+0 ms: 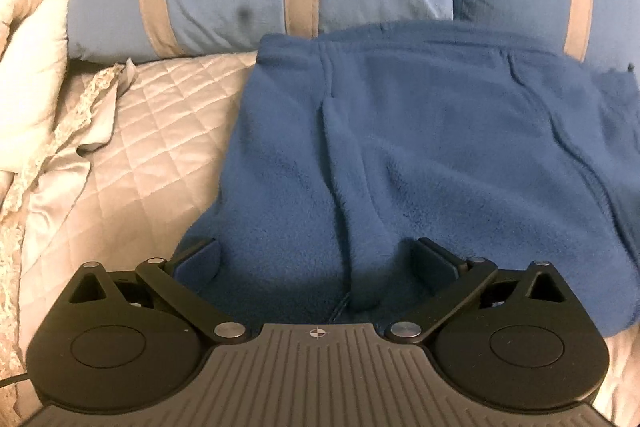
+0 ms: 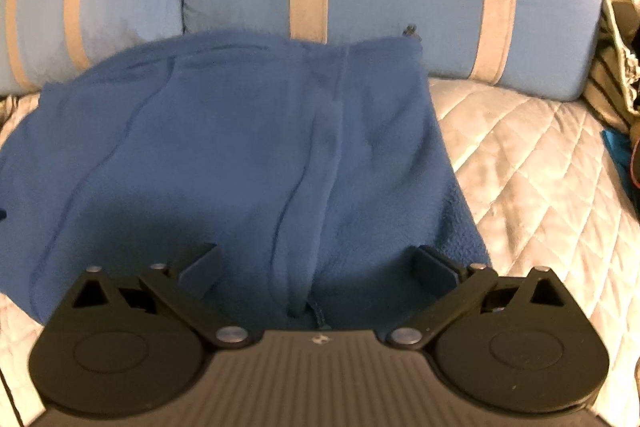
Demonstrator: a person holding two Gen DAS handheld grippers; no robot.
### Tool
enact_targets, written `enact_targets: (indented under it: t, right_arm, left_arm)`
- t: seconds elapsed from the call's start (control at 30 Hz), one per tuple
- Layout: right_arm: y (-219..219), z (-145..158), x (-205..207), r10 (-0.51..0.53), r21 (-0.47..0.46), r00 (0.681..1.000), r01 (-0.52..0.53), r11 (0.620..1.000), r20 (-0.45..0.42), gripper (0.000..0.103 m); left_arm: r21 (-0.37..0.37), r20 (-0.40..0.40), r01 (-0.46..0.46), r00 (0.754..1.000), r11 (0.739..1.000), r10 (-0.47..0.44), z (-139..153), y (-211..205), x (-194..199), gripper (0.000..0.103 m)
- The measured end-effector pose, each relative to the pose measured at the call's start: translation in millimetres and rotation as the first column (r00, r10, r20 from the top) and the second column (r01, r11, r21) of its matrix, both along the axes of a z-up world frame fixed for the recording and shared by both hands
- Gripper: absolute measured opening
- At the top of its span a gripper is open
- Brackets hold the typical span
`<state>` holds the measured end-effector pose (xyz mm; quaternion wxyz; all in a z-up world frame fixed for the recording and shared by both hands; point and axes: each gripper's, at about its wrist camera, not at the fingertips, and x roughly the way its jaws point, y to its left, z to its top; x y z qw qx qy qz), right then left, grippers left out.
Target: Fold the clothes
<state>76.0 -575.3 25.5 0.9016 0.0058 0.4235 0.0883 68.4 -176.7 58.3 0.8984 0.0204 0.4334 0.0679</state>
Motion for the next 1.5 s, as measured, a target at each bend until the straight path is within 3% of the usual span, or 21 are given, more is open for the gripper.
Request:
enact_targets:
  t: [0.2, 0.53, 0.67, 0.8, 0.93, 1.2, 1.5]
  right_arm:
    - [-6.9, -15.5, 8.2, 0.015, 0.032, 0.997, -0.013, 0.999, -0.069, 0.1]
    - [-8.4, -16.0, 6.5, 0.03, 0.036, 0.999, -0.028, 0.999, -0.041, 0.101]
    - [-5.7, -11.3, 10.0, 0.035, 0.028, 0.999, -0.034, 0.999, -0.025, 0.101]
    - [-14.8, 6.8, 6.8, -0.065, 0.119, 0.998, 0.065, 0.991, -0.003, 0.101]
    - [-30.2, 13.9, 10.3, -0.141, 0.187, 0.989, 0.129, 0.974, 0.052, 0.101]
    - [-54.6, 5.7, 34.5, -0.248, 0.235, 0.967, 0.229, 0.945, 0.054, 0.101]
    - [-66.3, -14.2, 56.9, -0.315, 0.257, 0.949, 0.305, 0.917, -0.003, 0.101]
  left_arm:
    - [-0.04, -0.019, -0.009, 1.0, 0.999, 0.008, -11.9, 7.7, 6.0, 0.103]
    - [-0.055, 0.015, 0.007, 1.0, 0.998, -0.006, -13.7, 10.1, 1.0, 0.103]
    - [-0.029, 0.061, 0.028, 0.998, 0.999, -0.026, -11.2, 6.7, -5.7, 0.103]
    - [-0.012, 0.108, 0.072, 0.992, 0.997, -0.07, 2.5, 7.0, -11.5, 0.103]
    - [-0.027, 0.247, 0.078, 0.967, 0.997, -0.069, 28.7, 24.5, -22.5, 0.103]
    - [-0.171, 0.195, -0.014, 0.98, 0.985, 0.048, 25.0, 67.9, 18.0, 0.103]
    - [-0.347, 0.109, -0.112, 0.981, 0.931, 0.159, 3.8, 101.0, 50.1, 0.103]
